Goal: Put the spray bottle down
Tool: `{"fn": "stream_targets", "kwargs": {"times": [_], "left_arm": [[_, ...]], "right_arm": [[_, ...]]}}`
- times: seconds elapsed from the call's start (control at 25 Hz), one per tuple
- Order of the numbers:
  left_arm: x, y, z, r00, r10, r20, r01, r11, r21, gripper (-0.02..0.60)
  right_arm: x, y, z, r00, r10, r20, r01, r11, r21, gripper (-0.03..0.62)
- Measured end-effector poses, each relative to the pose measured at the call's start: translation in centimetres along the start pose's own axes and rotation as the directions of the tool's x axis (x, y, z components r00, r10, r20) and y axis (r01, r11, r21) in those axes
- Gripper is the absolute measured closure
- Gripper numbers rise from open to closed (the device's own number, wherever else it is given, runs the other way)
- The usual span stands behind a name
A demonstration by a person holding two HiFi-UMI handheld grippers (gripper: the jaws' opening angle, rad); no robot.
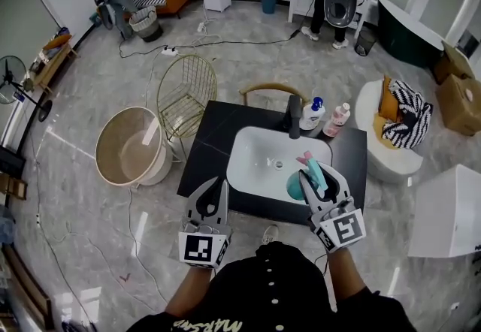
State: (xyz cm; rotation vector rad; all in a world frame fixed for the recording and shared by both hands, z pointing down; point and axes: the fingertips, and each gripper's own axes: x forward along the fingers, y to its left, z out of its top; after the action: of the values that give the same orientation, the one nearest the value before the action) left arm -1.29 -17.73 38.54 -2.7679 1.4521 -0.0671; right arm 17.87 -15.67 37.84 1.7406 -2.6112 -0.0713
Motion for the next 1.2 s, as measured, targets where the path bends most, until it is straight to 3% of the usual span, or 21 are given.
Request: {"fn": "stream_targets", "kwargs": {"times": [0.4,0.8,1.2], "left_arm": [[5.3,0.2,0.1,1.000,0.023,-0.013,-0.024,1.000,-0.019,0.560],[6.7,3.0,0.0,1.000,-0.019,-0.015,0.019,1.000,-0.012,0.560],[6.1,5.4,-0.8,1.000,-0.012,-0.027,0.011,0.999,-0.032,0.560]], "right_arm": [[4.6,-3.2,0.0,0.998,0.058,-0.010,-0.058,0.998,-0.005,0.468],[8.4,-1.3,-0.3,0.997,0.073,-0.022,-0.074,0.997,-0.015,0.468],[11.5,0.5,-1.6,0.995,0.099,-0.033,-0.099,0.995,-0.007,0.468]]}}
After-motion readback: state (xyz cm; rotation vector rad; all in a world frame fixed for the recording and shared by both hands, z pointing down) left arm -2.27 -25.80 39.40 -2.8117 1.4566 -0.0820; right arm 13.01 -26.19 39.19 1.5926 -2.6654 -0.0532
